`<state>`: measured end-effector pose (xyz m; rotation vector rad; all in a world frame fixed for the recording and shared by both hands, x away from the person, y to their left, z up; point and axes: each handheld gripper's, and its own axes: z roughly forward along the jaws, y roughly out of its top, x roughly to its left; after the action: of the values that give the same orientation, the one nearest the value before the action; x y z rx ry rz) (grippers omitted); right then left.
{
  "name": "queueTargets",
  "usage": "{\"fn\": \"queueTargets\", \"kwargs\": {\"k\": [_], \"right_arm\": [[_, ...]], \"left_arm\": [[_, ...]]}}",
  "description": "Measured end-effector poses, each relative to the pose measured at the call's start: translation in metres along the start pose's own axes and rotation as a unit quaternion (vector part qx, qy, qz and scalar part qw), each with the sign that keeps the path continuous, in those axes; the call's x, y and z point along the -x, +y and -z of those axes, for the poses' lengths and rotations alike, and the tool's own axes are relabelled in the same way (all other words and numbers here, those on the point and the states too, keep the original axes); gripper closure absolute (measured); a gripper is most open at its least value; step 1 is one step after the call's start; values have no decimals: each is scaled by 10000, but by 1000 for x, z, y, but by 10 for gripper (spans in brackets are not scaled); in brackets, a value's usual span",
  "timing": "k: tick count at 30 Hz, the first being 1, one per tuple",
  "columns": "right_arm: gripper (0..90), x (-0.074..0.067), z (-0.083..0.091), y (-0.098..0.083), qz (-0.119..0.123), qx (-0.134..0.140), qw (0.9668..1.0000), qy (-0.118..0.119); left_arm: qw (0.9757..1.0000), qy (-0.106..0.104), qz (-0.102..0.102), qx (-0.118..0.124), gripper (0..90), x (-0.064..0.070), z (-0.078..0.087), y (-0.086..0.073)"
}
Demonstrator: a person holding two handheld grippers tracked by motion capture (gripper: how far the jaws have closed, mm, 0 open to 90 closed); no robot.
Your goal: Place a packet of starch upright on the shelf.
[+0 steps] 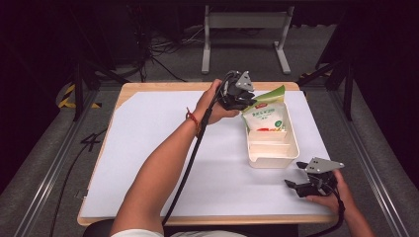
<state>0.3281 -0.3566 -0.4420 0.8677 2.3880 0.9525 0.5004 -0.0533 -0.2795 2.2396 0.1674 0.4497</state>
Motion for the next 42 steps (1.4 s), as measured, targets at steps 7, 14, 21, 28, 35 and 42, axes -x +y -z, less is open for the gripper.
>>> {"fn": "queueTargets", "kwargs": {"k": [7, 14, 21, 28, 35, 42], "right_arm": [[204, 0, 0, 0, -9, -2, 10000, 3], [204, 0, 0, 0, 8, 3, 10000, -2], [204, 0, 0, 0, 0, 3, 10000, -1], [204, -1, 2, 1, -39, 89, 9999, 56], [204, -1, 2, 1, -28, 96, 9999, 22], [204, -1, 3, 1, -31, 110, 9999, 10]], "left_arm": [[9999, 29, -114, -64, 735, 1, 8, -6], [9997, 57, -125, -188, 716, 2, 15, -12], [9995, 103, -103, -293, 677, 3, 19, -20], [9983, 376, -153, -424, 545, 8, 21, -33], [9977, 512, -152, -411, 443, 17, 27, -45], [9968, 576, -193, -528, 371, 26, 32, -56]]}}
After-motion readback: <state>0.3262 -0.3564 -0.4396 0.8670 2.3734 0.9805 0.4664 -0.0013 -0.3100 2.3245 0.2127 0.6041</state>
